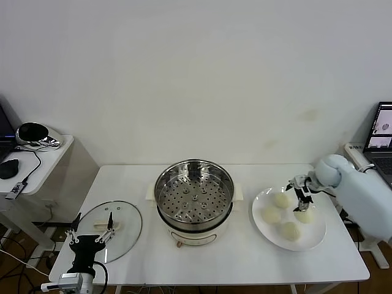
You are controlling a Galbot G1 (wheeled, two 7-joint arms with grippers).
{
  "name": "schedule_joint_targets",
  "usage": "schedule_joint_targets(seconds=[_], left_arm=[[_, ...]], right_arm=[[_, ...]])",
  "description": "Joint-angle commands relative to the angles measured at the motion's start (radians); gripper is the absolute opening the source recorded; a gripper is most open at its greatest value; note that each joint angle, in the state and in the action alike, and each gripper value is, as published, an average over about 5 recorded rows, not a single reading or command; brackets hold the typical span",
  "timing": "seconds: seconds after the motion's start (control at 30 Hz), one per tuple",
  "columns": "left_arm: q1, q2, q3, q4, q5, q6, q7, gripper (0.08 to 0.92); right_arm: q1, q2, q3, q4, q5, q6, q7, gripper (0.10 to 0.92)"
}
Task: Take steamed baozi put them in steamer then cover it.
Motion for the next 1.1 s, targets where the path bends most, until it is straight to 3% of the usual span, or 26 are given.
schedule_joint_targets(seconds=[0.03,0.5,1.1], left_arm=[[0.000,-0.001,-0.004,-0.002,0.004,-0.008,-0.002,0.823],[0.007,-0.002,0.000,-0.004,0.025,-0.016,0.005,0.823],[0.008,-0.007,0.004,-0.017,0.028,-0.017,0.004,0.823]], right_arm=[[0.021,0.060,-0.015,-0.091,-0.047,0.007,0.016,0.823],[0.027,0.104,-0.004,-0.134,-0.048,-0.001,0.028,0.814],[0.017,0.107,-0.006,-0.139,-0.061,-0.006,0.015,0.625]])
